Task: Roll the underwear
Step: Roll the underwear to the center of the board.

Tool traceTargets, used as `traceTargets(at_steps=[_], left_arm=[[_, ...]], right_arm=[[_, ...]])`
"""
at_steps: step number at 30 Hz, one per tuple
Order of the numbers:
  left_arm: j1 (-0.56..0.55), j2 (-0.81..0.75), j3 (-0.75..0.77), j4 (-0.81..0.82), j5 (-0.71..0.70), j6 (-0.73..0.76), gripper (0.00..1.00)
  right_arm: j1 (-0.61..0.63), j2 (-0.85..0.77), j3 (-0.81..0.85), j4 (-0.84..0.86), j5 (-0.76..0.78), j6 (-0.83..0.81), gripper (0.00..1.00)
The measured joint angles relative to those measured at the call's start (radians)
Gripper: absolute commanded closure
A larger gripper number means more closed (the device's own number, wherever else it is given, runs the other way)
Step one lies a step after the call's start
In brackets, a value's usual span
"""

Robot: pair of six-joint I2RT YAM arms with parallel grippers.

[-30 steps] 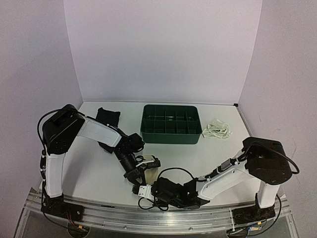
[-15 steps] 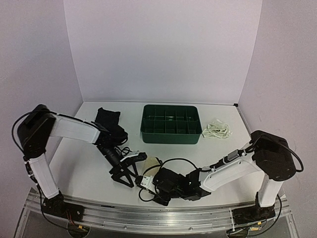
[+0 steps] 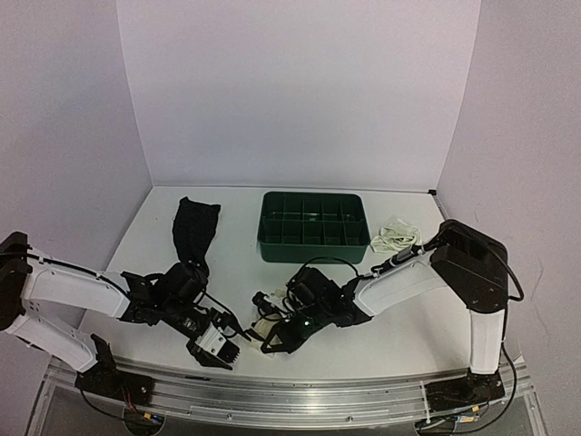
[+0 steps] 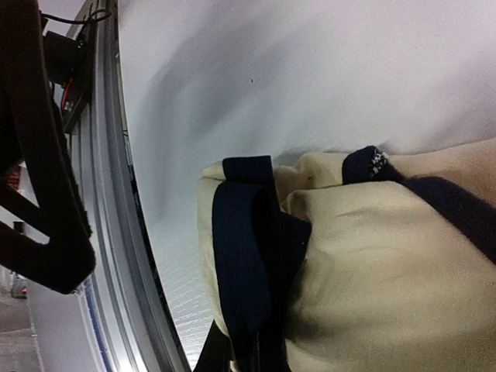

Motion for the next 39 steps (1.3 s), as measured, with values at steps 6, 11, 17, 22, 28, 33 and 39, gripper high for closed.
traceTargets(at_steps=[6,11,17,22,28,33,39], left_arm=[[-0.002,0.109,0.016,0.174,-0.110,0.028,0.49],[-0.005,0.188,0.054,0.219,-0.150,0.050,0.56],[-0.015,0.253,0.083,0.234,-0.182,0.047,0.77],[-0.017,0.280,0.117,0.183,-0.186,0.043,0.93],[-0.019,0.317,0.212,0.032,-0.185,-0.004,1.00],[-0.019,0.375,0.361,-0.179,-0.148,-0.081,1.00],[-0.011,0.490,0.502,-0.427,-0.028,-0.188,1.00]], right_arm=[[-0.048,0.055,0.006,0.065,-0.167,0.083,1.00],[-0.054,0.060,0.006,0.071,-0.192,0.109,1.00],[-0.055,0.060,0.006,0.069,-0.197,0.115,1.00],[-0.056,0.060,0.006,0.069,-0.197,0.115,1.00],[-0.058,0.054,0.005,0.059,-0.192,0.109,0.65],[-0.050,-0.055,-0.046,0.027,-0.106,0.051,0.36],[-0.037,-0.288,-0.230,0.054,0.124,-0.097,0.33]])
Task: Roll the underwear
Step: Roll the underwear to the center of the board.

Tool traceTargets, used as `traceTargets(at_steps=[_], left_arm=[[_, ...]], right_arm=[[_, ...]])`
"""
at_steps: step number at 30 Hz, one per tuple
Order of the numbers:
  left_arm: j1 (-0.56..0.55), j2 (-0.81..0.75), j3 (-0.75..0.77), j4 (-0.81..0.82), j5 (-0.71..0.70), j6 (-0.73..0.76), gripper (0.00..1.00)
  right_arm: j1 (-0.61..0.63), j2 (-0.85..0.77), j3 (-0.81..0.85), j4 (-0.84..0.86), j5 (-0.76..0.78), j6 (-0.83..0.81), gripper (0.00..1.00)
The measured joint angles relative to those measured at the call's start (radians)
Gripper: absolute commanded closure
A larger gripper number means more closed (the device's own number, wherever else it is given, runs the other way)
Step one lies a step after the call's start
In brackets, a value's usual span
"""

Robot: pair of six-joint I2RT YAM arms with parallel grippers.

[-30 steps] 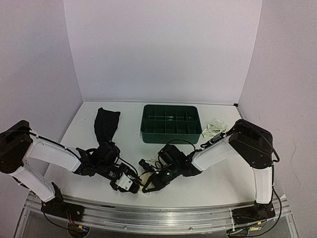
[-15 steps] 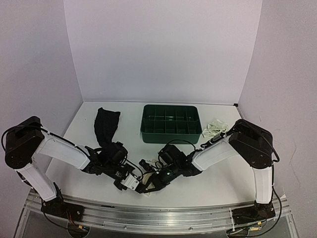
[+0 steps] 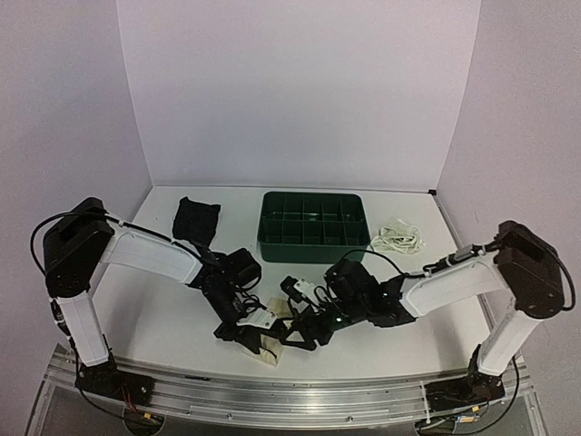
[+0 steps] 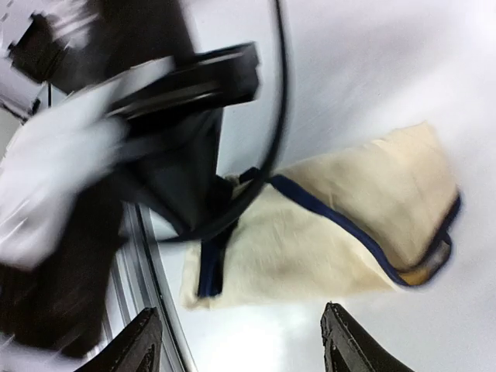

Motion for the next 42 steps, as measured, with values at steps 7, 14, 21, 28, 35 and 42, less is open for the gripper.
traceTargets(at_steps=[7,14,21,28,35,42], left_arm=[[0.042,0.091,0.099,-0.142,0.118,-0.133,1.00],[0.048,0.151,0.174,-0.202,0.186,-0.238,1.00],[0.049,0.175,0.181,-0.198,0.245,-0.324,1.00],[0.051,0.179,0.180,-0.175,0.275,-0.385,1.00],[0.051,0.187,0.177,-0.161,0.283,-0.399,1.00],[0.060,0.188,0.170,-0.150,0.284,-0.418,0.42]], right_arm=[[0.113,-0.223,-0.265,0.162,0.293,-0.203,0.40],[0.291,-0.154,-0.216,0.173,0.596,-0.441,0.44],[0.344,0.024,-0.066,0.190,0.676,-0.567,0.45],[0.344,0.103,-0.044,0.192,0.682,-0.590,0.62],[0.344,0.160,-0.020,0.189,0.700,-0.601,0.89],[0.344,0.166,-0.012,0.178,0.697,-0.575,1.00]])
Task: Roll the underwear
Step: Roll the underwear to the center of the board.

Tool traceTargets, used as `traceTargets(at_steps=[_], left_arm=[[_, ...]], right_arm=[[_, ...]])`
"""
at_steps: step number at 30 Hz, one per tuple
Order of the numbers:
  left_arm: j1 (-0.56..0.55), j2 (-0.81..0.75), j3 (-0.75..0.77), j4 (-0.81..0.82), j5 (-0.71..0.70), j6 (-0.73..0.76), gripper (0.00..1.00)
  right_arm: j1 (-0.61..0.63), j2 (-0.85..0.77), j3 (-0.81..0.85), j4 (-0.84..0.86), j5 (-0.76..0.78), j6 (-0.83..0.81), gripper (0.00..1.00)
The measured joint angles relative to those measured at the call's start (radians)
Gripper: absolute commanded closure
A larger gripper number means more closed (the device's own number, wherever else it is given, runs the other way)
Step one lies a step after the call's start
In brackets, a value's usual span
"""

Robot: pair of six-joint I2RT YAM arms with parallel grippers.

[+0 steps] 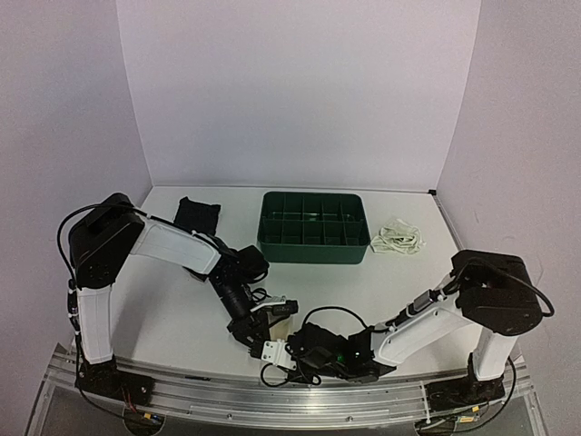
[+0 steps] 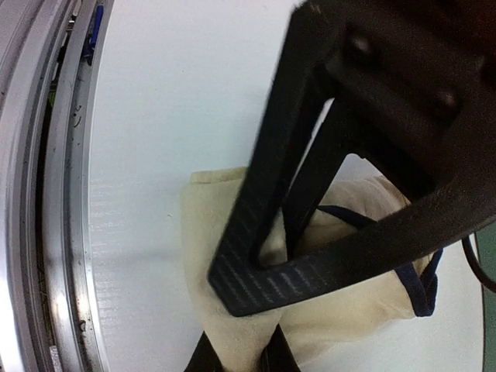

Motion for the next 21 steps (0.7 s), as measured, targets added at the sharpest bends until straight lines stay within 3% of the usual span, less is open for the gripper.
traceTargets(at_steps=[2,4,11,16,21], left_arm=[[0.014,-0.009,-0.015,0.022,0.001,-0.004,0.36],[0.044,-0.051,-0.058,0.050,0.001,0.007,0.35],[0.110,-0.381,-0.262,0.170,-0.091,0.161,0.31],[0.023,-0.560,-0.428,0.376,-0.165,0.268,0.30],[-0.089,-0.561,-0.509,0.508,-0.262,0.350,0.30]], right_arm=[[-0.002,-0.005,-0.003,-0.004,-0.005,0.030,1.00],[-0.011,-0.017,-0.018,-0.005,-0.030,0.083,1.00],[-0.108,-0.041,-0.056,0.027,-0.260,0.338,1.00],[-0.199,-0.025,-0.054,0.054,-0.462,0.498,1.00],[-0.261,-0.003,-0.046,0.067,-0.616,0.588,1.00]])
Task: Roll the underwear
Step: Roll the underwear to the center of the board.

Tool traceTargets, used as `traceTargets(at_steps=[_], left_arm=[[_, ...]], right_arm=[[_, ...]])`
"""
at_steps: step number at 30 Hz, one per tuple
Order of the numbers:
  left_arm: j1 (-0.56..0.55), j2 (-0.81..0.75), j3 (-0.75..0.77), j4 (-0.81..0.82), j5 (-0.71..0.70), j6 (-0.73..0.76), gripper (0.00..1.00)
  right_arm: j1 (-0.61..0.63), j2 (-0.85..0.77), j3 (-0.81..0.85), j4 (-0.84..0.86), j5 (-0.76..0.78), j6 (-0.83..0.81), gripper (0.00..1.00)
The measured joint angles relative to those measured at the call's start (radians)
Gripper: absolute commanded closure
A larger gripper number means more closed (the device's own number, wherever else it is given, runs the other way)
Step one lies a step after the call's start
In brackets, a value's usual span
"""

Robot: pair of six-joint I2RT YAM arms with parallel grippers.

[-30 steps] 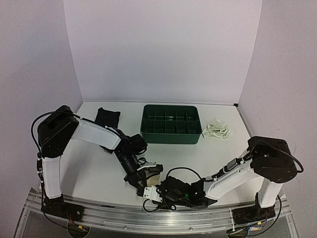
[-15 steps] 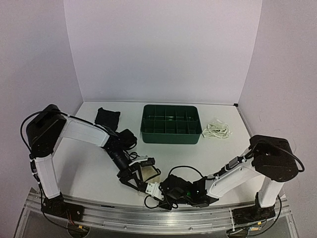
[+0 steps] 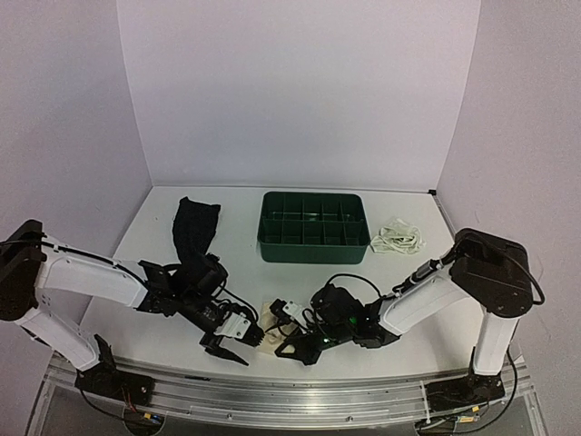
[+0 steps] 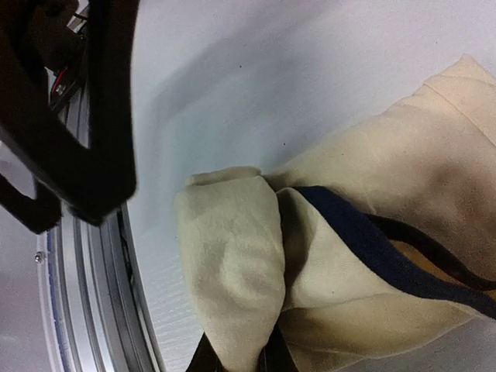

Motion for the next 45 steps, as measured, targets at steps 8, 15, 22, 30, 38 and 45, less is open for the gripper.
traceTargets(at_steps=[8,15,22,30,38,45], left_arm=[[-0.022,0.147,-0.003,0.151,-0.162,0.012,0.30],[-0.044,0.181,0.021,0.202,-0.217,-0.003,0.51],[-0.045,0.181,0.016,0.204,-0.232,0.009,0.74],[-0.047,0.198,0.039,0.171,-0.254,-0.007,1.00],[-0.008,0.219,0.109,0.037,-0.186,-0.124,1.00],[0.107,0.232,0.147,-0.056,-0.053,-0.207,1.00]], right_arm=[[-0.027,0.054,0.108,-0.097,-0.119,0.031,1.00],[-0.028,0.057,0.139,-0.157,-0.124,0.005,1.00],[-0.028,0.057,0.155,-0.186,-0.124,0.004,1.00],[-0.029,0.053,0.177,-0.231,-0.105,0.005,0.61],[-0.034,-0.102,0.115,-0.279,0.070,-0.073,0.47],[0.010,-0.270,0.018,-0.258,0.213,-0.317,0.46]])
